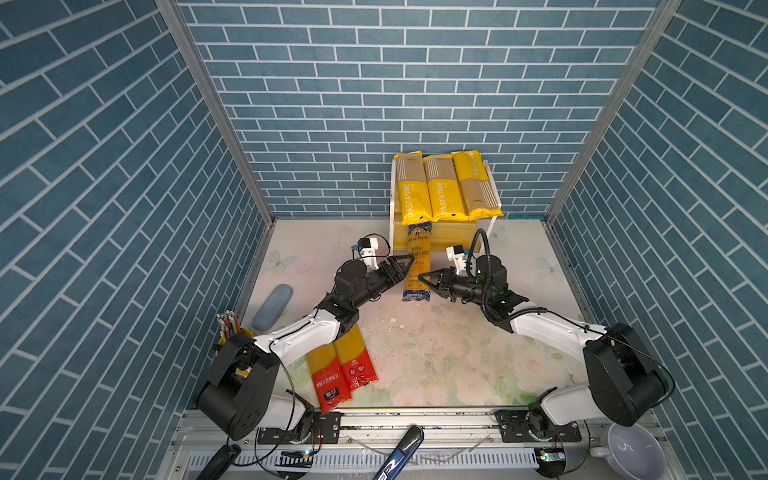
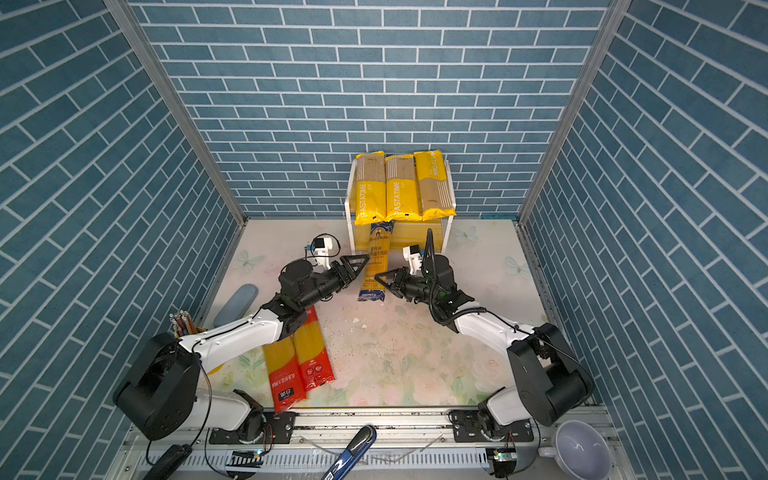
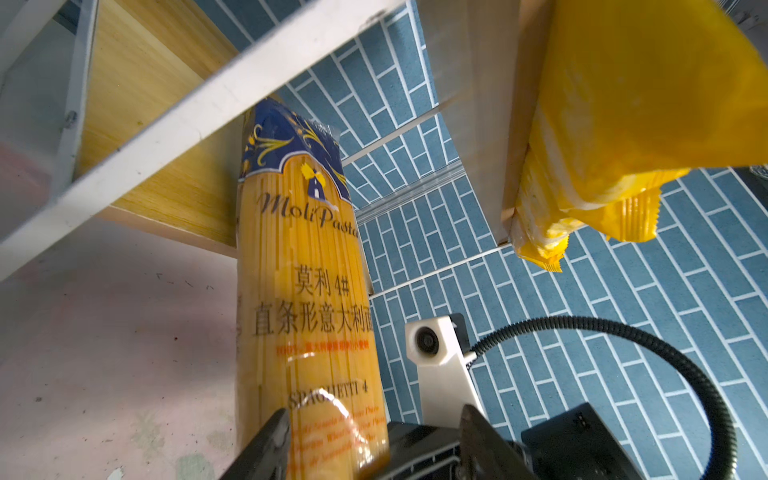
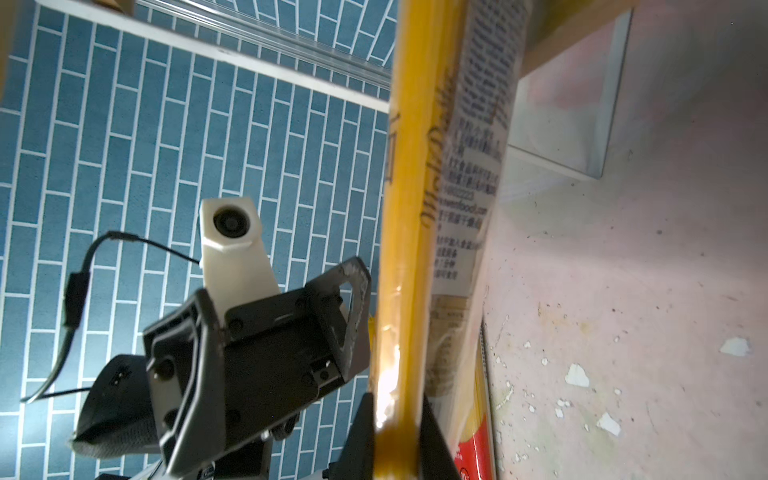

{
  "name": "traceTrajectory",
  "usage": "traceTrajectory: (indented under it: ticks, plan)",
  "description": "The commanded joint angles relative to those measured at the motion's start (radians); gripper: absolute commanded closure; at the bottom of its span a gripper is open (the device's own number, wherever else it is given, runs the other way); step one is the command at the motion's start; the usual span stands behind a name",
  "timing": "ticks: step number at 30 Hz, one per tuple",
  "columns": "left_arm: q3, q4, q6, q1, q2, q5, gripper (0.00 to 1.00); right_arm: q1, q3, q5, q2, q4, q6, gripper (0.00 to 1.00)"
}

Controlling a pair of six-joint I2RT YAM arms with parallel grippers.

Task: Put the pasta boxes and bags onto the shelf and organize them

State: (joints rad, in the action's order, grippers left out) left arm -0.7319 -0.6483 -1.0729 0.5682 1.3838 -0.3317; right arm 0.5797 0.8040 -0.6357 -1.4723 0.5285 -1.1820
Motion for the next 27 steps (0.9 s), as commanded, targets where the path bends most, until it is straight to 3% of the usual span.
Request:
traceTrajectory:
  ticks: [1, 8, 14, 27]
  plan:
    - [0.015, 0.068, 0.061, 0.003, -0.055, 0.024, 0.34, -0.016, 0.121, -0.032, -0.03, 0.201, 0.051, 1.0]
    - [0.031, 0.127, 0.076, 0.004, -0.11, 0.051, 0.34, -0.039, 0.195, -0.033, -0.125, 0.177, 0.072, 1.0]
    - [0.077, 0.158, 0.08, 0.008, -0.146, 0.066, 0.34, -0.048, 0.236, 0.009, -0.145, -0.017, 0.196, 1.0]
    - [0.095, 0.187, 0.093, 0.012, -0.143, 0.077, 0.35, -0.051, 0.423, 0.037, -0.292, -0.013, 0.165, 1.0]
